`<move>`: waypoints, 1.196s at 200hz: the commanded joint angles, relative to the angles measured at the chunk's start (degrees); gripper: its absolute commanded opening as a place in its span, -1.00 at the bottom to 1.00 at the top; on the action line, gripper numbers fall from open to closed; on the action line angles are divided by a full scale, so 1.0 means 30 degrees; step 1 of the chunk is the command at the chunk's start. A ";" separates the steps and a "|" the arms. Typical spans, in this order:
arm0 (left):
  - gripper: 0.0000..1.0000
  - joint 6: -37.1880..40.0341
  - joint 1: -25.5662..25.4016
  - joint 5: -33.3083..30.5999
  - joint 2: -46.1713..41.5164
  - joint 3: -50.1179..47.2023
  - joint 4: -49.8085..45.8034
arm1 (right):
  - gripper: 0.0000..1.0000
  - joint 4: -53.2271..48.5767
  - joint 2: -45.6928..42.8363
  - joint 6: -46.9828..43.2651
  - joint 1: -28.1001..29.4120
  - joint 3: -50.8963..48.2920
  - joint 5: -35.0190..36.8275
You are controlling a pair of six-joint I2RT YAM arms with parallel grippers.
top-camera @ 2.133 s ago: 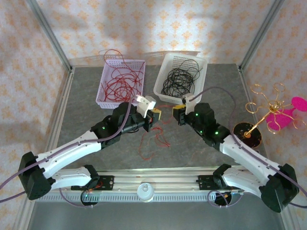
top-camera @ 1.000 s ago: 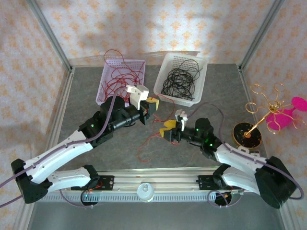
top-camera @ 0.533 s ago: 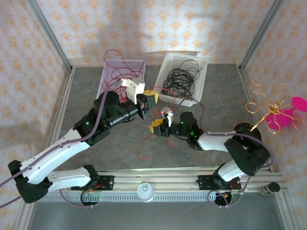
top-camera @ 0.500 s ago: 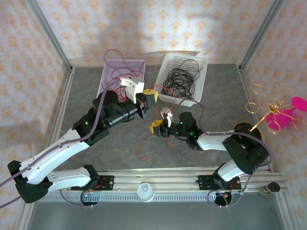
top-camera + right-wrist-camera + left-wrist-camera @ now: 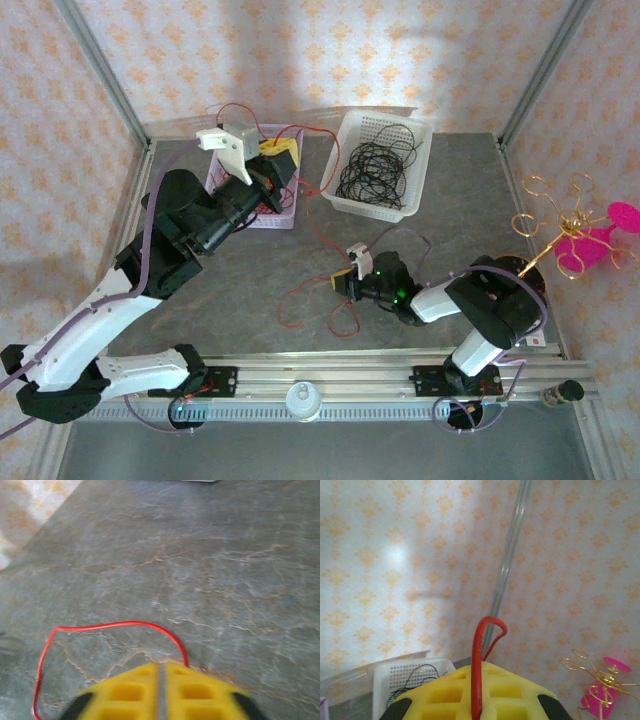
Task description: Untangle the cables
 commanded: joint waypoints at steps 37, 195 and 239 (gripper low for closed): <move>-1.00 0.0718 0.0073 -0.0850 0.0387 -0.0297 -0.1444 | 0.11 -0.3635 -0.9156 -0.0232 -0.0840 -0.0751 0.2693; -1.00 0.0133 0.0086 0.3092 0.1256 -0.1908 -0.1932 | 0.42 -0.2943 -0.9127 1.5437 -0.0437 0.5684 0.2374; -1.00 0.0247 0.0061 0.2918 0.1140 -0.1646 -0.2102 | -0.08 -0.3495 -0.7141 1.4062 0.0258 0.6160 0.3083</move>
